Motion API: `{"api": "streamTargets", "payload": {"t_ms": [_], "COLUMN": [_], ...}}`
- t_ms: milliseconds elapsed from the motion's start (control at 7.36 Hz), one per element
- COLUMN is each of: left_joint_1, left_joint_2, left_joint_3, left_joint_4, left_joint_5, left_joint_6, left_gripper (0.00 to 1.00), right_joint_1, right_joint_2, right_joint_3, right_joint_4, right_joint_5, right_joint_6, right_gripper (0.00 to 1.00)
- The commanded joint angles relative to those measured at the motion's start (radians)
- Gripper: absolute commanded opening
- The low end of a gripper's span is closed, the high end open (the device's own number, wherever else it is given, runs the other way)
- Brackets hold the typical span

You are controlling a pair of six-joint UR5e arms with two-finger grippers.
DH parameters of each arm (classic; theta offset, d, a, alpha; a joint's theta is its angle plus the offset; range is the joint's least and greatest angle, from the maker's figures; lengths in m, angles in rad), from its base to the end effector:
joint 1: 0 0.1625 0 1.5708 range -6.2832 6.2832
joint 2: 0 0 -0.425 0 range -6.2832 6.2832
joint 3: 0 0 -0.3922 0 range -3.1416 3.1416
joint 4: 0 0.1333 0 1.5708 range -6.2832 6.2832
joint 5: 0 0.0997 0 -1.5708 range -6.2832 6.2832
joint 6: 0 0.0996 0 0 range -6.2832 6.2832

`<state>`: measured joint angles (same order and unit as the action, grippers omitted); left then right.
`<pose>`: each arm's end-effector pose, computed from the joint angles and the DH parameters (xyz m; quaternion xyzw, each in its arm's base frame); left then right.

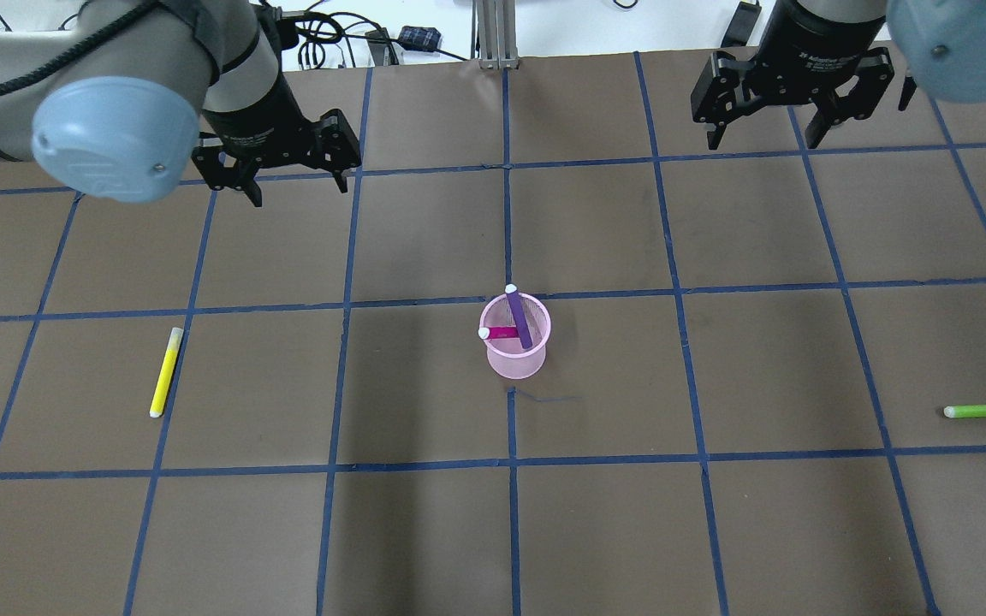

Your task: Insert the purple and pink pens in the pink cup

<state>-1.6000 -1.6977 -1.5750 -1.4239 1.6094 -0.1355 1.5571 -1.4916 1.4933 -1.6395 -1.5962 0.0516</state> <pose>-0.1453 -0.5399 0.4349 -0.0533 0.9984 -0.0095 0.0186 0.1235 -0.5337 0.4928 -0.0330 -0.9988 0.0337 0.0121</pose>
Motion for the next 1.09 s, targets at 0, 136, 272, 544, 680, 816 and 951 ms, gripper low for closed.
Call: {"api": "streamTargets", "payload": {"t_ms": [0, 136, 272, 544, 680, 816, 951], "left_joint_1": [0.096, 0.098, 0.098, 0.104, 0.101, 0.098, 0.097], "left_joint_2": [0.071, 0.097, 0.116, 0.147, 0.154, 0.156, 0.156], "left_joint_3": [-0.008, -0.016, -0.023, -0.051, -0.075, -0.088, -0.088], "left_joint_4": [-0.159, -0.174, -0.175, -0.175, -0.165, -0.143, -0.141], "left_joint_5": [0.026, 0.015, 0.012, 0.013, 0.012, 0.013, 0.012], "left_joint_6": [0.166, 0.175, 0.177, 0.177, 0.163, 0.157, 0.155], "left_gripper": [1.00, 1.00, 1.00, 1.00, 1.00, 1.00, 1.00], "right_joint_1": [0.000, 0.000, -0.005, -0.002, -0.003, -0.002, -0.003], "right_joint_2": [-0.007, -0.012, -0.016, -0.016, -0.016, -0.018, -0.018], "right_joint_3": [0.030, 0.030, 0.031, 0.031, 0.033, 0.033, 0.033], "right_joint_4": [-0.003, -0.003, 0.010, 0.010, 0.010, 0.010, 0.010], "right_joint_5": [-0.001, -0.001, -0.013, -0.008, -0.011, -0.008, -0.007], "right_joint_6": [-0.001, -0.001, -0.001, 0.001, 0.001, 0.001, 0.001], "right_gripper": [1.00, 1.00, 1.00, 1.00, 1.00, 1.00, 1.00]}}
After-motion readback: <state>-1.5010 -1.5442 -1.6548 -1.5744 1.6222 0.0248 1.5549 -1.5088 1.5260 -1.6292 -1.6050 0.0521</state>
